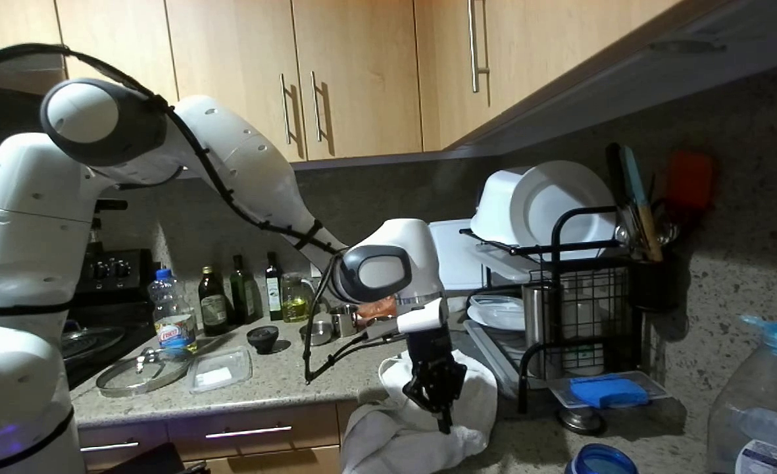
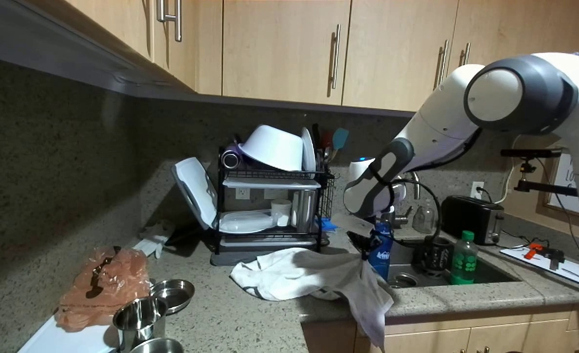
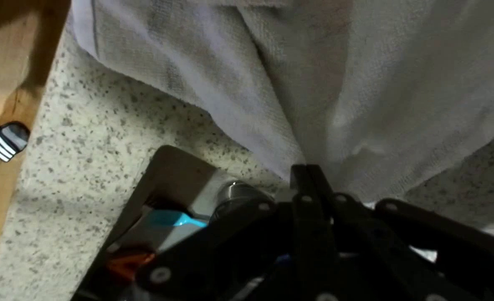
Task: Move the white towel to the right
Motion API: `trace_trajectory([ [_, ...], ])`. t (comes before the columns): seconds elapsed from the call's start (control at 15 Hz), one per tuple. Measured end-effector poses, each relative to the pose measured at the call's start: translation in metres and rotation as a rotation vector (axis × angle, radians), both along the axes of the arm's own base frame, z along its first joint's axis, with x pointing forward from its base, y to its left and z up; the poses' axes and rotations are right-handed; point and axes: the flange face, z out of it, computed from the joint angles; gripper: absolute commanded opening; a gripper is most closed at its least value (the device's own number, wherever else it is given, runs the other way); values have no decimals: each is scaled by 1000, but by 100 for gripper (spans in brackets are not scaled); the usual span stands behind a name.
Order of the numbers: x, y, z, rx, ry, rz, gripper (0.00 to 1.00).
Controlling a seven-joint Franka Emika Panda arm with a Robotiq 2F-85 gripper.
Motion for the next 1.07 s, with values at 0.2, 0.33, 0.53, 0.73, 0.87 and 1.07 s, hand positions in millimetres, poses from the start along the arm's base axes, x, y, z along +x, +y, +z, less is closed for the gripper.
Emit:
trace_trajectory([
  [0.2, 3, 8, 1, -73, 20, -10, 1],
  [0.33, 3, 8, 2, -74, 21, -11, 1],
  [0.53, 3, 8, 2, -74, 21, -12, 1],
  [0.73, 3, 8, 2, -74, 22, -12, 1],
  [0.87, 3, 8, 2, -74, 22, -12, 1],
  [1.07, 3, 8, 2, -74, 22, -12, 1],
])
